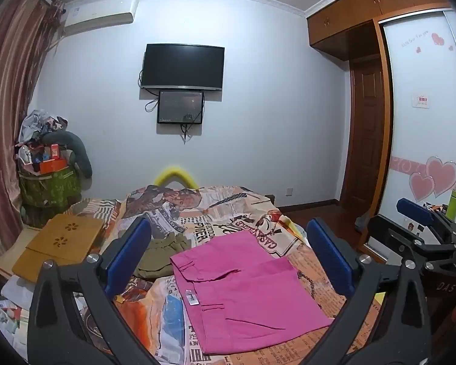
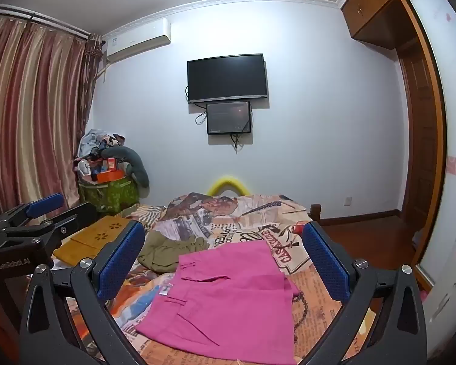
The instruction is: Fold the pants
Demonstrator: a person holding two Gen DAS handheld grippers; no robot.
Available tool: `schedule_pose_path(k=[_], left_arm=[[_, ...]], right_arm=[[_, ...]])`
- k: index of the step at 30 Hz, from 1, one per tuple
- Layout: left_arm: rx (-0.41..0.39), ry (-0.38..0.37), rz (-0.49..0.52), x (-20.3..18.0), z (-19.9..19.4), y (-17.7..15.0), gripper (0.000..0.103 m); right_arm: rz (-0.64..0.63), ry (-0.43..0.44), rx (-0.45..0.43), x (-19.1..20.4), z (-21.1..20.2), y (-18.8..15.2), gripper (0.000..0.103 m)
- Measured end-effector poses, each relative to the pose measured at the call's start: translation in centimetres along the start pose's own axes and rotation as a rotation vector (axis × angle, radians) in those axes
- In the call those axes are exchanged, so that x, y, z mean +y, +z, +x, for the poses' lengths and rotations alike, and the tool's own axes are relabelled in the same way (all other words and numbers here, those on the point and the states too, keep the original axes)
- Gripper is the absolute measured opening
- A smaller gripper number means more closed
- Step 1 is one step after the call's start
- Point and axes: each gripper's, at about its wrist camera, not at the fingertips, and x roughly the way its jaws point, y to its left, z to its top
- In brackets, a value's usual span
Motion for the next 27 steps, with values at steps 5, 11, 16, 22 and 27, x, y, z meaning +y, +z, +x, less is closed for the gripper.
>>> schedule_pose_path(k=[5, 11, 16, 22, 27], left_arm=[[-0.009, -0.020, -0.009, 0.0, 0.2, -0.1, 0.103], [-0.011, -0.023, -0.028, 0.5, 0.4, -0.2, 0.103], [-0.010, -0.016, -0.022, 0.3, 0.4, -0.3, 0.103], [-0.005, -0.017, -0.013, 0.0, 0.8, -0.8, 0.103], [-0.005, -0.017, -0.020, 0.2, 0.7, -0.8, 0.103]], right_arm=[[0.004, 0.000, -0.007, 0.0, 0.0, 0.0, 0.103], [0.005, -0.002, 0.000, 0.3, 0.3, 0.0, 0.103], [0.005, 0.000, 0.000, 0.3, 0.1, -0.2, 0.103], [0.010, -0.002, 0.002, 0.0, 0.3, -0.5, 0.103], [0.019, -0.005, 0.005, -0.1, 0.3, -0.7, 0.103]])
